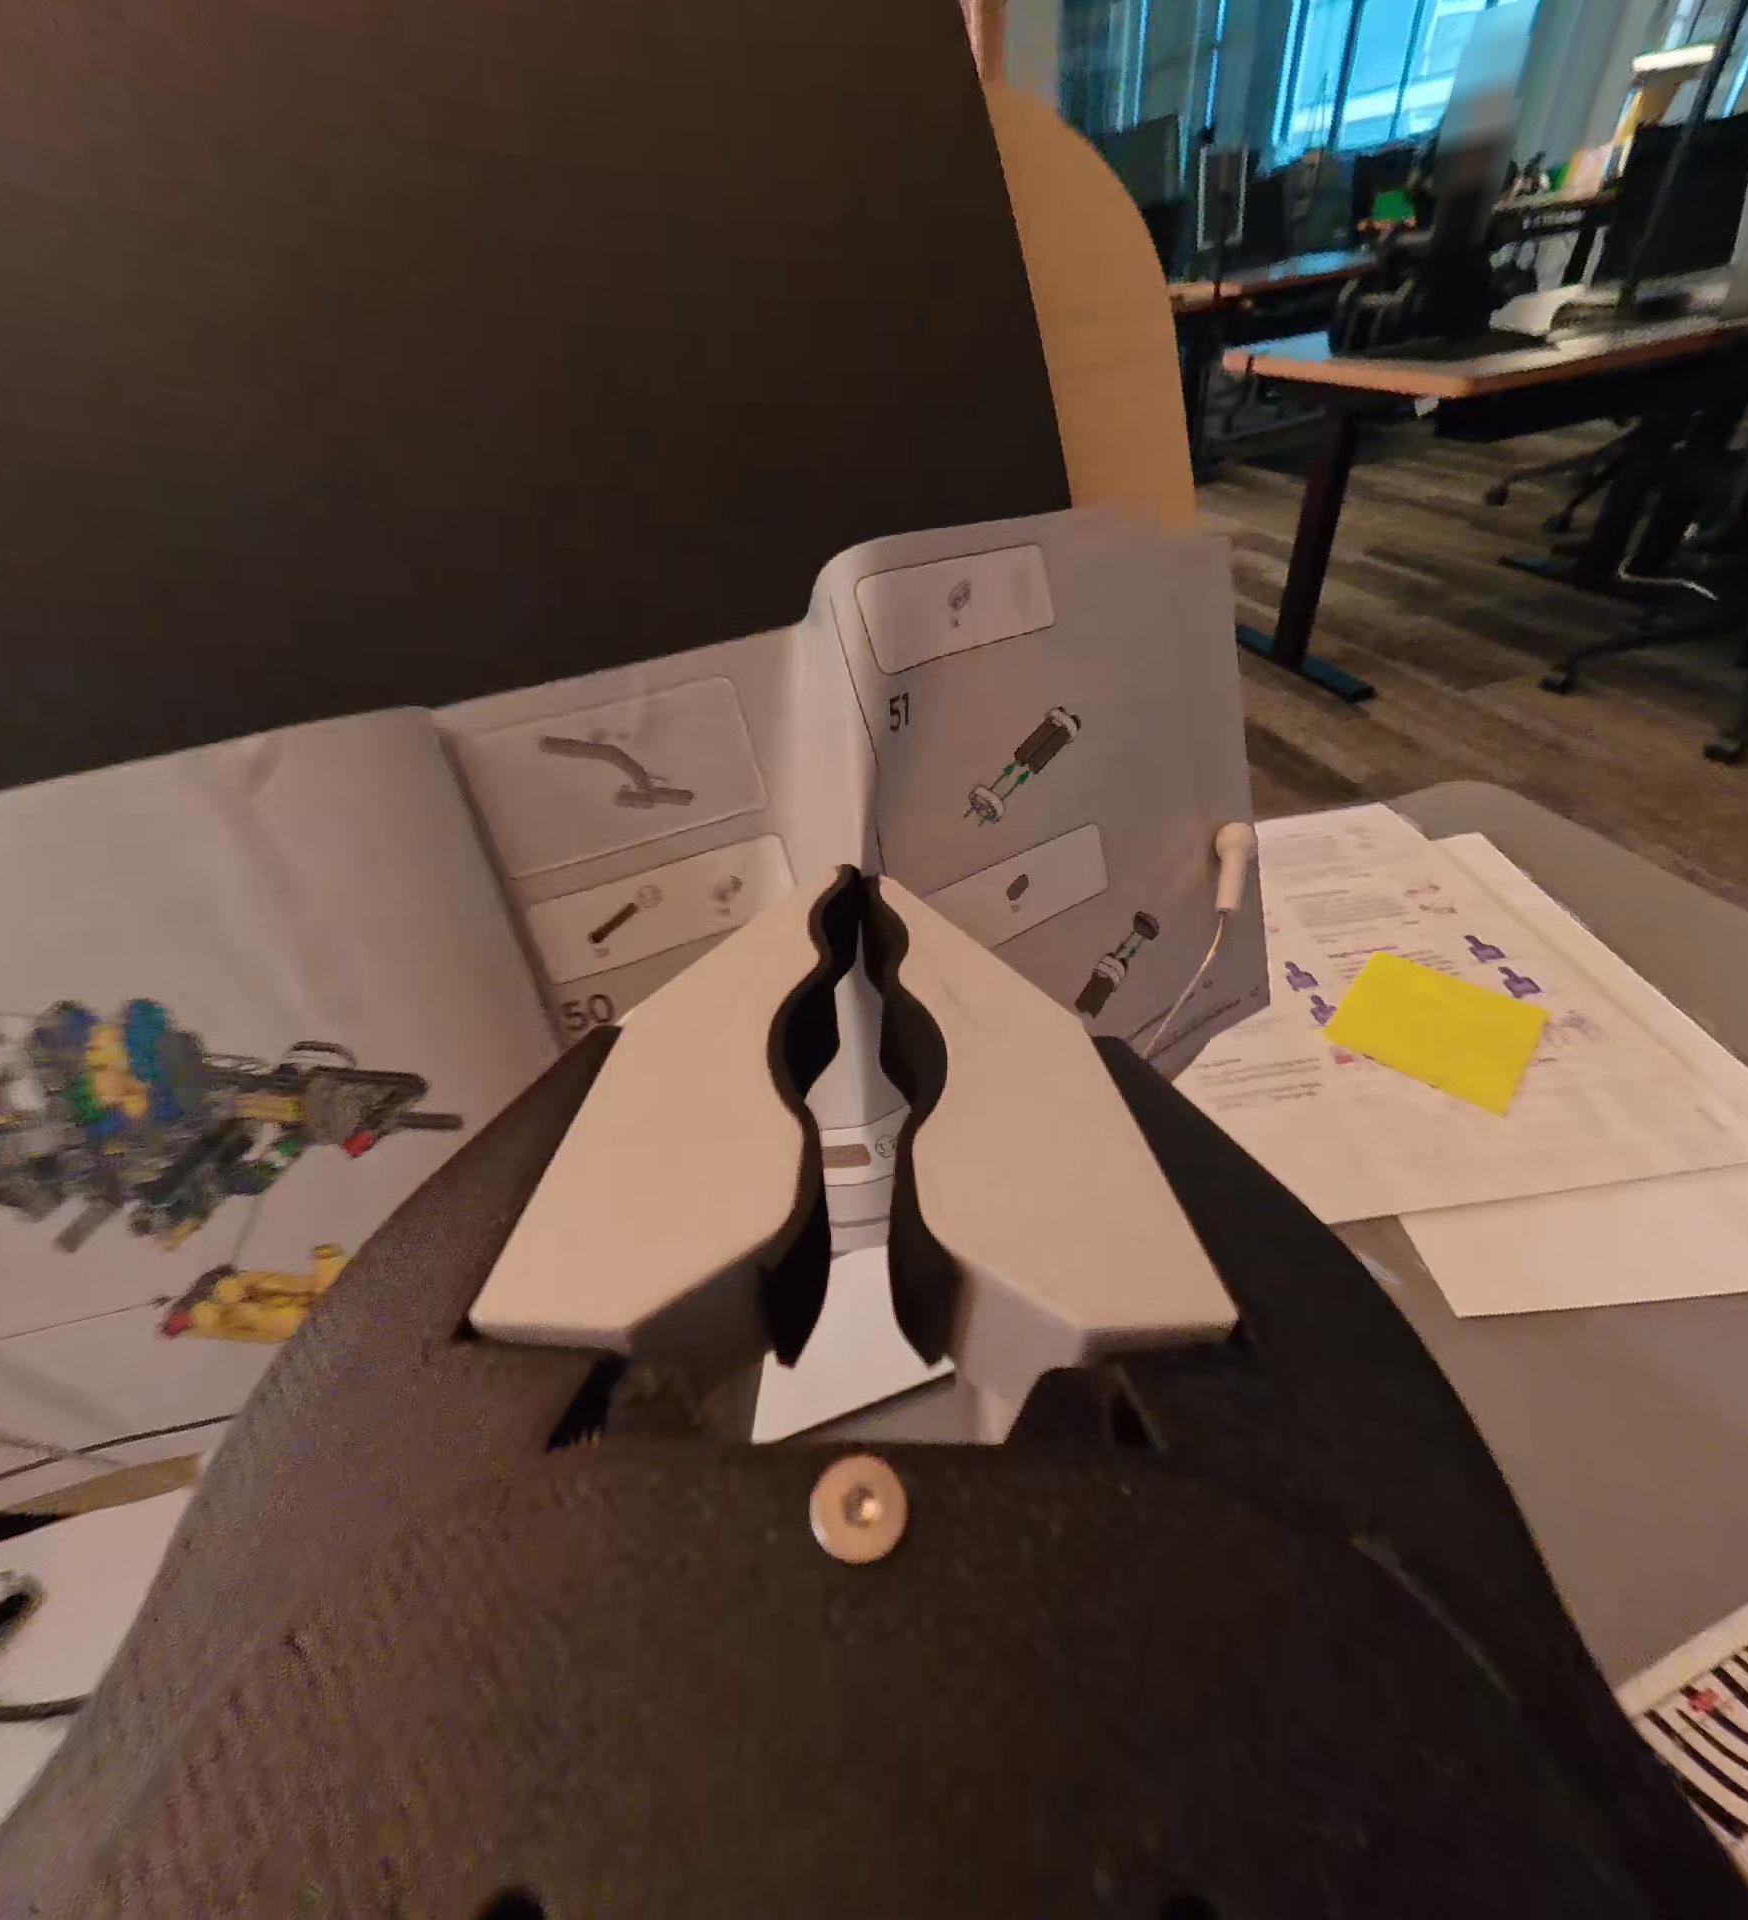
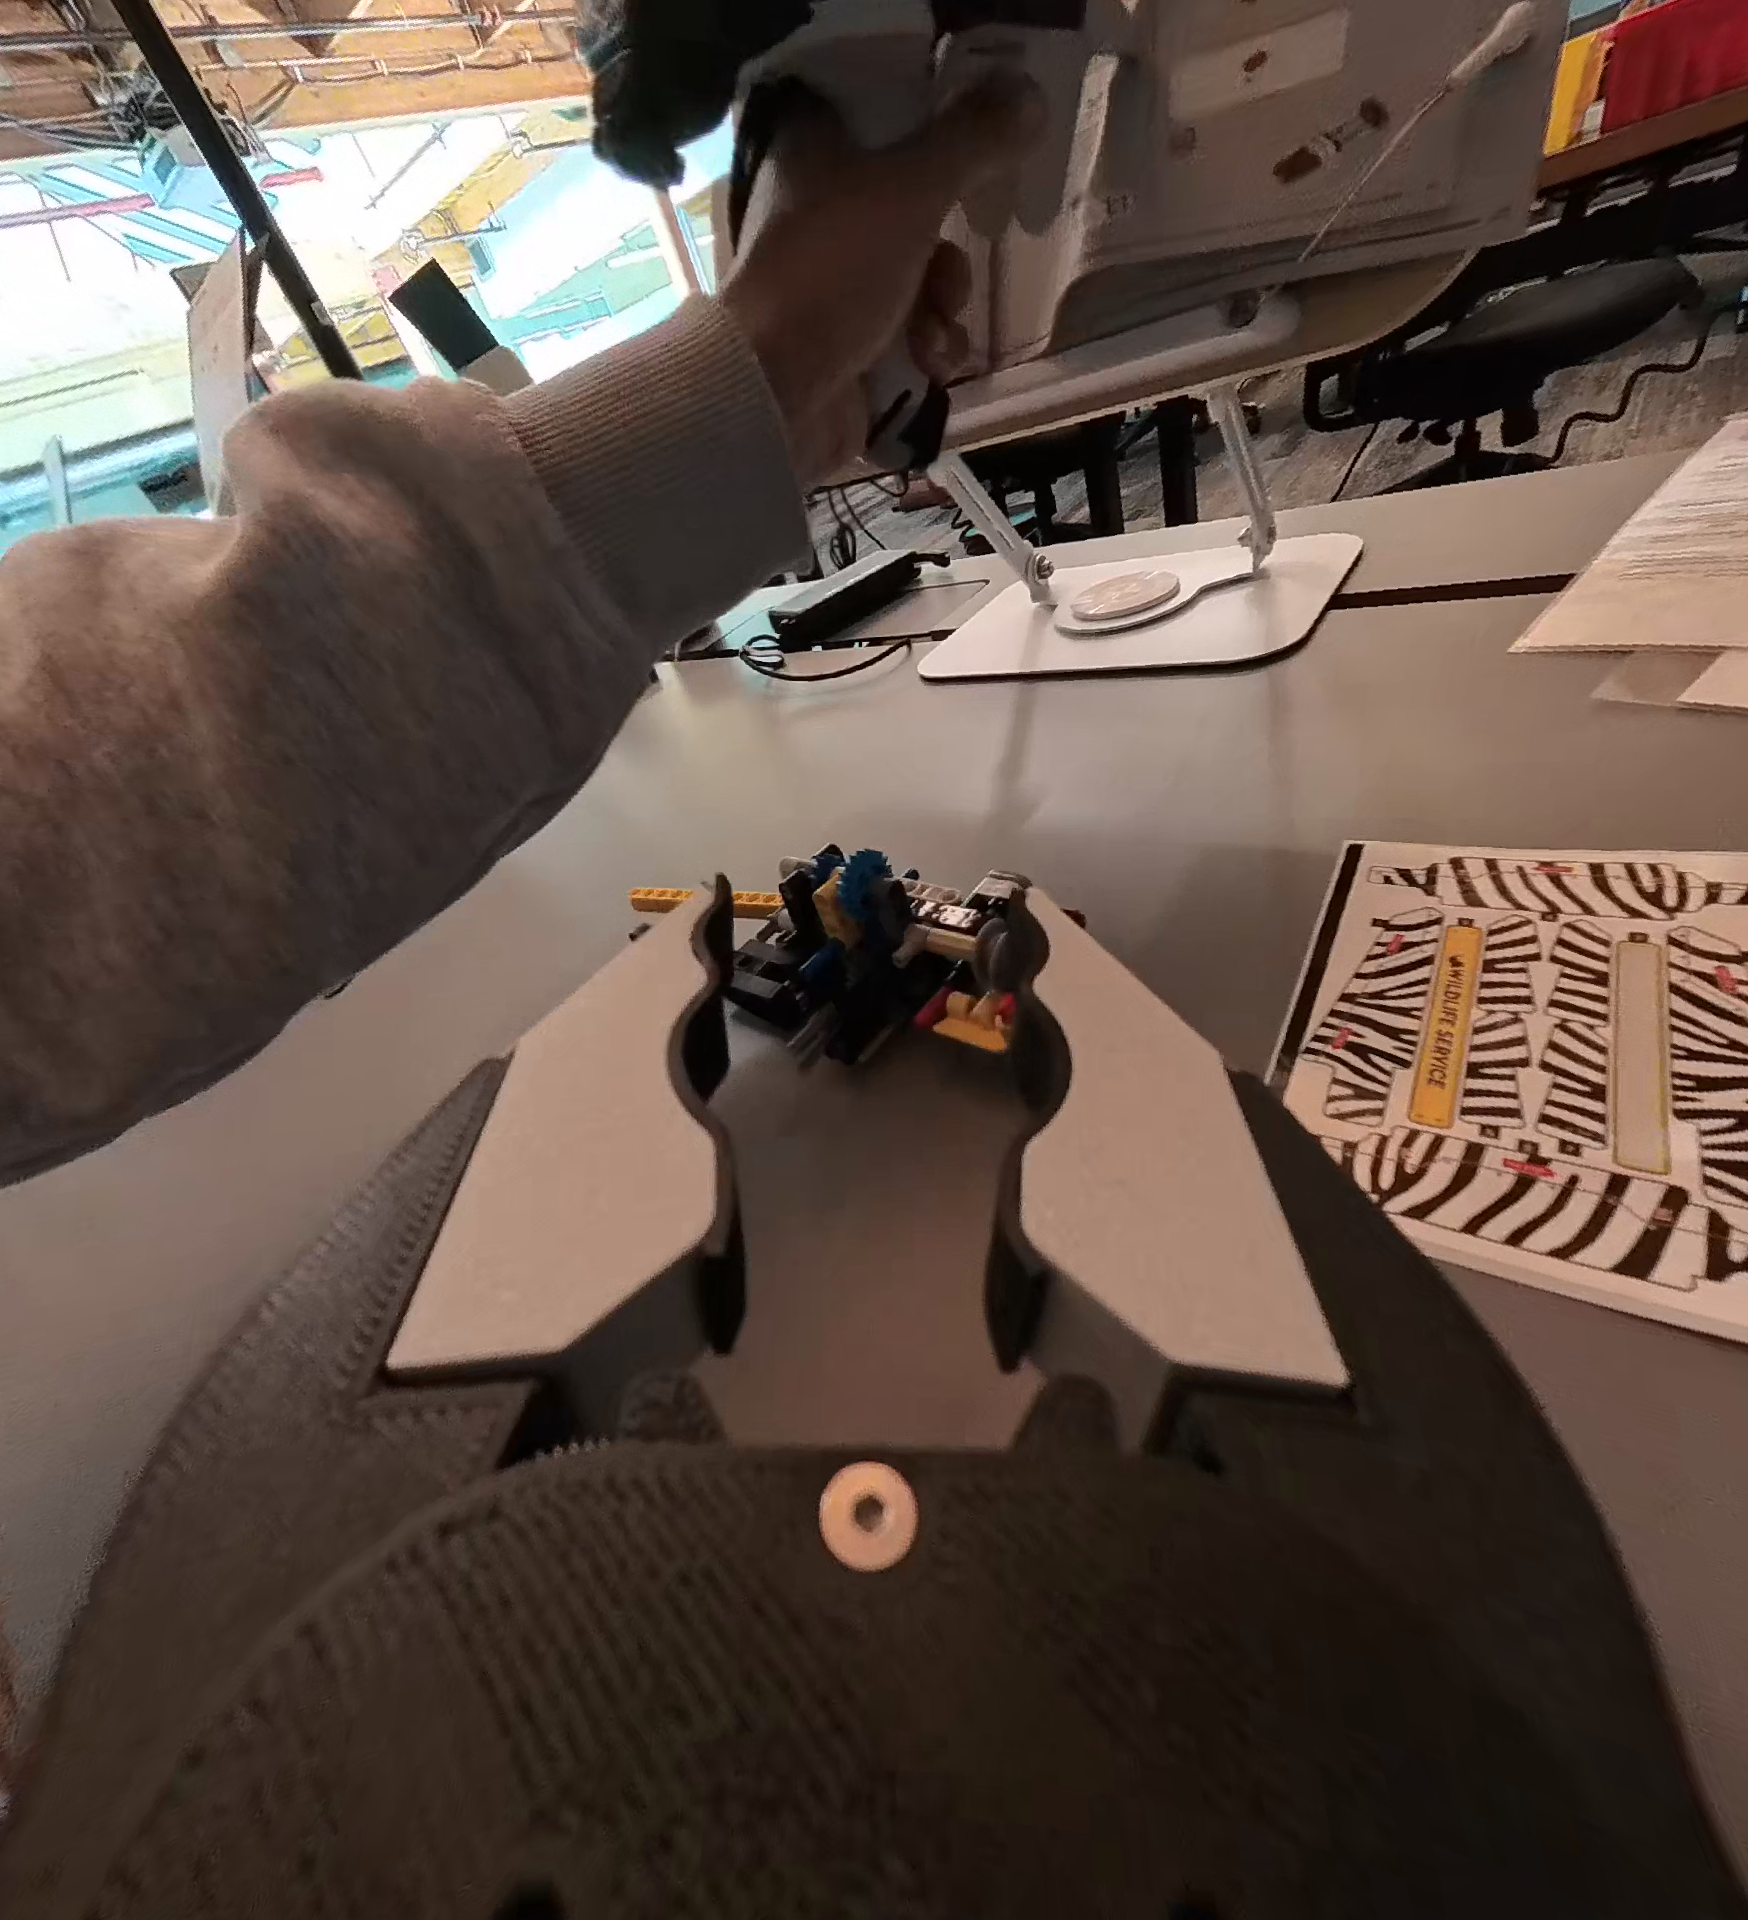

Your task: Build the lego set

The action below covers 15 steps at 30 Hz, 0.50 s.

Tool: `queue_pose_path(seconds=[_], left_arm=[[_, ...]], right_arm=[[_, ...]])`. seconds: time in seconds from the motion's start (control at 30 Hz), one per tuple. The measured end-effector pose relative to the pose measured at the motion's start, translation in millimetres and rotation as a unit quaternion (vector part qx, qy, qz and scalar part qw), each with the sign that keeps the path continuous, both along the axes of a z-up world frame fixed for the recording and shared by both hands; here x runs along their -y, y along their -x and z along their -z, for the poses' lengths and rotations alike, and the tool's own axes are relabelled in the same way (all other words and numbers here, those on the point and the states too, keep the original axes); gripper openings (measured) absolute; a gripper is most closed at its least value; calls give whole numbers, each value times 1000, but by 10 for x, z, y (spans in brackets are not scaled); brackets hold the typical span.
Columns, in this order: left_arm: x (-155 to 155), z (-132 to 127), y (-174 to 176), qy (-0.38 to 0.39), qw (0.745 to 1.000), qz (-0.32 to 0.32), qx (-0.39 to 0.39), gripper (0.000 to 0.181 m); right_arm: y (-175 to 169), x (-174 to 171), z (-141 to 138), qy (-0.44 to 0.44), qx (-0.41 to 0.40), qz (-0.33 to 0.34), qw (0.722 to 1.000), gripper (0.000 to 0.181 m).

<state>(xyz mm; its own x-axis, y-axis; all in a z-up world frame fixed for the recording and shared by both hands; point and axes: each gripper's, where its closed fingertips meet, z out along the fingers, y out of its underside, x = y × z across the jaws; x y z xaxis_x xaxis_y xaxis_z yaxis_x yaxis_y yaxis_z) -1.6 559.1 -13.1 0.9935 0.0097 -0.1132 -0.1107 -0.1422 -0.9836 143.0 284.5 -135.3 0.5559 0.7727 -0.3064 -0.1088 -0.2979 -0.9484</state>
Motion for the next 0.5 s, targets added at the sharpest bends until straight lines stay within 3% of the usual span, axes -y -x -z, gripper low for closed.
queue_pose_path(seconds=[0.03, 0.17, 0.33, 0.5], left_arm=[[51, -46, 31, -12, 1000, -2, -3, 0], [243, -137, 281, -35, 999, -19, 19, 0], [477, -247, 777, -67, 991, -28, 117, 0], [759, -191, 1162, -81, 984, -41, 154, 0]], right_arm=[[8, 4, 5, -1, 3, 0, 1000, 51], [51, 37, 16, -3, 7, -6, 1000, 51], [93, 73, 25, -5, 12, -14, 1000, 51], [100, 97, -1, -26, 25, -12, 999, 51]])
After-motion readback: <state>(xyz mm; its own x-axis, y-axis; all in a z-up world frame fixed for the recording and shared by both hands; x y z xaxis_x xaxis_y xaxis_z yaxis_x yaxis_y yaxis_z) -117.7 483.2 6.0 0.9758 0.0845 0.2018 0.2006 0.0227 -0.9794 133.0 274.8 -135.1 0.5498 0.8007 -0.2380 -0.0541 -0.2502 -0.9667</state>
